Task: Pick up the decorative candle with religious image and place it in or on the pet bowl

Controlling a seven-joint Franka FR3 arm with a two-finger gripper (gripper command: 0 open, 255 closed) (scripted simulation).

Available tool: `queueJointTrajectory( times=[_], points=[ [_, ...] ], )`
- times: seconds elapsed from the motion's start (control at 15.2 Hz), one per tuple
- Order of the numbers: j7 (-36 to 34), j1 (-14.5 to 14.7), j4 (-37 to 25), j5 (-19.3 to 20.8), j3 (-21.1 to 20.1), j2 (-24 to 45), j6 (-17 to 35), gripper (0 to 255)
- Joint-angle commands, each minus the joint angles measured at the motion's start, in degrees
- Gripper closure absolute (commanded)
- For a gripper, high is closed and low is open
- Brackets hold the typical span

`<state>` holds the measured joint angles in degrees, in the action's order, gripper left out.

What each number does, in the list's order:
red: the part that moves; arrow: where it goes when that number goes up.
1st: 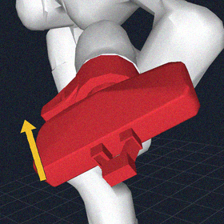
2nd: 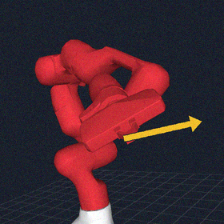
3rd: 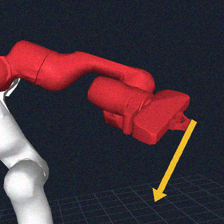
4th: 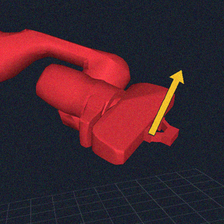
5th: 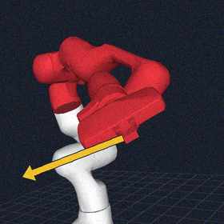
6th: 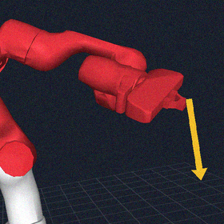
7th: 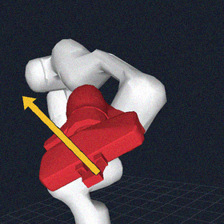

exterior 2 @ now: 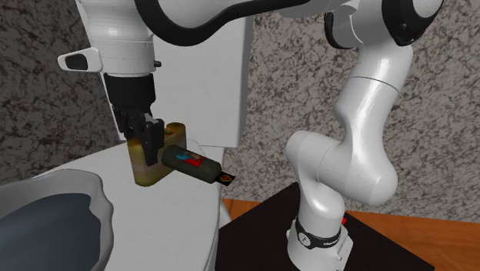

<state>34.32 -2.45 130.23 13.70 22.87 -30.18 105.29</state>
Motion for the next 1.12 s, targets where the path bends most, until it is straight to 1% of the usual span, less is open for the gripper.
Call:
queueJointTrajectory(
  times=[0.0,0.07,1.06],
  points=[
    [-0.01,-0.01,0.01,-0.01,0.01,-0.01,-0.04,255],
    [-0.02,0.00,0.02,-0.02,0.00,0.01,0.00,255],
    [0.94,0.76,-12.47,-1.45,-1.36,1.34,-11.20,255]
  ],
)
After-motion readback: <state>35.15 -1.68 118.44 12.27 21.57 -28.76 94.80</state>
